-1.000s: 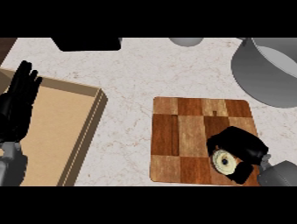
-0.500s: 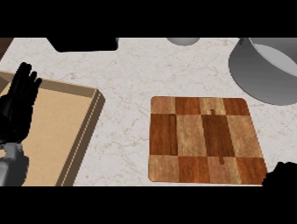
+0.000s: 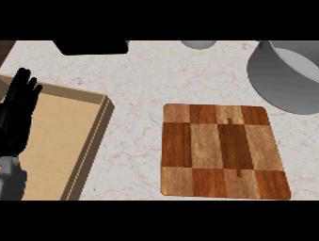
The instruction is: Pick the cupcake from the cutting board and place it in the pot
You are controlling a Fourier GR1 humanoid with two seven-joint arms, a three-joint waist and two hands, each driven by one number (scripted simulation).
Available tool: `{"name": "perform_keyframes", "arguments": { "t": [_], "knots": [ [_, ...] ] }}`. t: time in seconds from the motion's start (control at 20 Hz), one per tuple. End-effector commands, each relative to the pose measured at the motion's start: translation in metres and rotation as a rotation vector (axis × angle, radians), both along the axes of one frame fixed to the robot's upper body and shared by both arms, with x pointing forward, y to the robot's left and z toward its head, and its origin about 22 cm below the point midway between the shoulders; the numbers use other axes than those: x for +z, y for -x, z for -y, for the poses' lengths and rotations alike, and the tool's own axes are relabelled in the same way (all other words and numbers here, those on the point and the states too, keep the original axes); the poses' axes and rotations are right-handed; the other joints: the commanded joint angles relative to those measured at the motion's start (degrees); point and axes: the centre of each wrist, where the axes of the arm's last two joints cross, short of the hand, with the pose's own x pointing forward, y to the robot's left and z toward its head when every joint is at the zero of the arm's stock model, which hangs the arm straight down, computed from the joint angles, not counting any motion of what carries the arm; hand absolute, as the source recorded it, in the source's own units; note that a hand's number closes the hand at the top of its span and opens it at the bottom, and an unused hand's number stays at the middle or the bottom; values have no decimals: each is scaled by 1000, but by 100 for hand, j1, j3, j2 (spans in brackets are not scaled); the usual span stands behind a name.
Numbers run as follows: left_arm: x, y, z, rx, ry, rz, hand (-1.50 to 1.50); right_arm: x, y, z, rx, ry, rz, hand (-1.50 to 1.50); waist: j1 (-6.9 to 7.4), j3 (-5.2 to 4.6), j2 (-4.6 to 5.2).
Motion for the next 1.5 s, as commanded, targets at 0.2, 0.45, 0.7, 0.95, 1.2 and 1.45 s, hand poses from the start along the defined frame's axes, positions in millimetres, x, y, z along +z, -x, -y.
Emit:
{"name": "perform_keyframes", "arguments": {
  "t": [0.2, 0.45, 0.7, 0.95, 1.2, 1.45],
  "knots": [
    [-2, -8, -2, -36, 0, -3, 0, 66, -13, 49, -229, -173, 101, 150, 154, 2, 39],
    [2, 0, 26, -47, -5, 24, 0, 80, -52, 66, -277, -223, 40, 150, 275, 7, 52],
    [-2, -14, 12, -35, -2, 13, 0, 74, -81, 75, -312, -242, 0, 150, 250, 7, 55],
    [4, -22, 30, -56, -8, 4, 0, 43, -122, 70, -352, -218, -24, 150, 344, 13, 85],
    [1, -11, 20, -67, -12, 27, 0, 52, -135, 60, -445, -118, 195, 150, 444, 18, 111],
    [9, -23, 41, -89, -3, 29, 0, 17, -140, 68, -552, 34, 271, 150, 484, 30, 156]
  ]
}}
